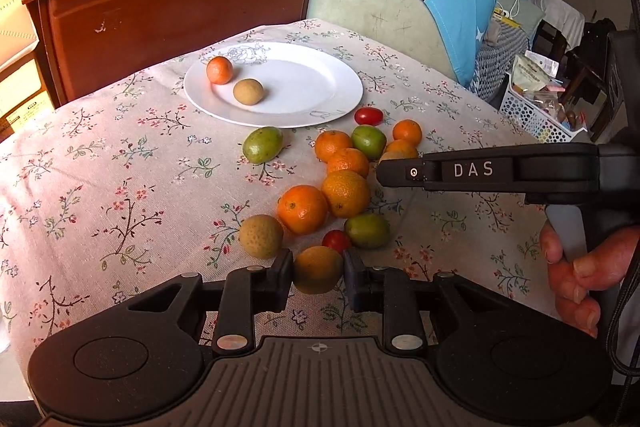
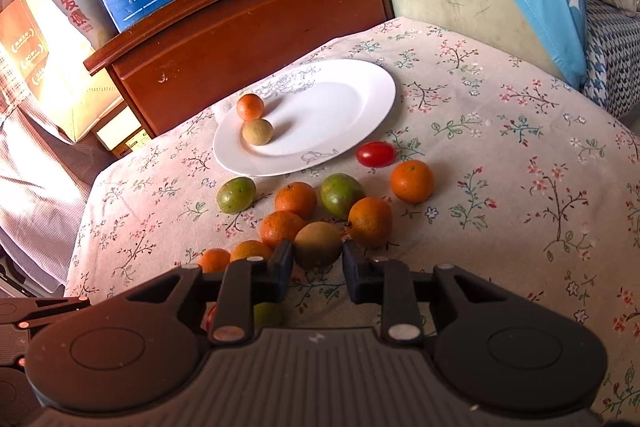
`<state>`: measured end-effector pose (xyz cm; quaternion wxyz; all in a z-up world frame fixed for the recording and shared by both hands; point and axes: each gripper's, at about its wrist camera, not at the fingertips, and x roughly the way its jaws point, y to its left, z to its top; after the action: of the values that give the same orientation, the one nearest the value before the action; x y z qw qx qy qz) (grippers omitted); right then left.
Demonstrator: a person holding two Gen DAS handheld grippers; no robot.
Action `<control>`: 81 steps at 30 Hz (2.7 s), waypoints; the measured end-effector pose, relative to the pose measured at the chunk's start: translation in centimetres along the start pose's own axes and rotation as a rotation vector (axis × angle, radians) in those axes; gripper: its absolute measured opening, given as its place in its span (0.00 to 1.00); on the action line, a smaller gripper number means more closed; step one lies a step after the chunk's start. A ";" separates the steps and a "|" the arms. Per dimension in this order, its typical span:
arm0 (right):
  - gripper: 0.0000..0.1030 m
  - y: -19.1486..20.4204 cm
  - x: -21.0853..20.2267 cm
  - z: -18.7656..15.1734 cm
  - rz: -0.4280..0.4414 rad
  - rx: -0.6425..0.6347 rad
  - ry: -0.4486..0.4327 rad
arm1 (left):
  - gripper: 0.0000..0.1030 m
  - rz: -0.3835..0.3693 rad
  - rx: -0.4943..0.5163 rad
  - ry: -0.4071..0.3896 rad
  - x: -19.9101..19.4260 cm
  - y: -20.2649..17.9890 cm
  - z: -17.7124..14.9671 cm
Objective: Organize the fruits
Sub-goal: 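Grasp a brown round fruit with the left tool while the right grasps another, then lower both brown fruits onto the plate and open both tools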
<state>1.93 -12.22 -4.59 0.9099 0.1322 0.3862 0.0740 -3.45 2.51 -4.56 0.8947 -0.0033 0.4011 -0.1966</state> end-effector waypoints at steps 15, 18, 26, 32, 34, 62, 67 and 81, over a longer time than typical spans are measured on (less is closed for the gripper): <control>0.26 1.1 -2.2 4.5 0.061 -0.056 -0.057 | 0.24 -0.007 -0.046 -0.069 -1.2 2.2 6.1; 0.26 1.0 -2.1 5.8 0.068 -0.085 -0.061 | 0.24 0.001 -0.032 -0.079 -0.6 2.9 7.9; 0.26 -0.4 0.5 8.4 0.044 -0.120 -0.061 | 0.24 -0.002 0.015 -0.071 3.1 4.3 11.3; 0.26 -1.6 2.8 9.4 0.036 -0.086 -0.041 | 0.24 -0.019 0.035 -0.035 6.4 4.2 12.0; 0.26 -1.7 3.5 9.6 0.031 -0.083 -0.029 | 0.24 -0.018 0.042 -0.028 7.2 4.1 12.1; 0.30 -3.2 5.8 11.1 0.014 -0.026 -0.006 | 0.27 0.008 0.012 -0.032 8.6 4.2 14.6; 0.31 -3.8 4.3 11.4 0.005 -0.025 -0.035 | 0.28 0.027 0.008 -0.049 6.9 4.4 14.9; 0.36 -5.4 -0.2 10.8 -0.057 0.026 -0.085 | 0.28 0.038 -0.063 -0.053 3.1 5.2 12.4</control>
<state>9.74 -19.40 1.11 0.9254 0.1361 0.3518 0.0374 9.14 4.37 0.80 0.9081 -0.0289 0.3830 -0.1666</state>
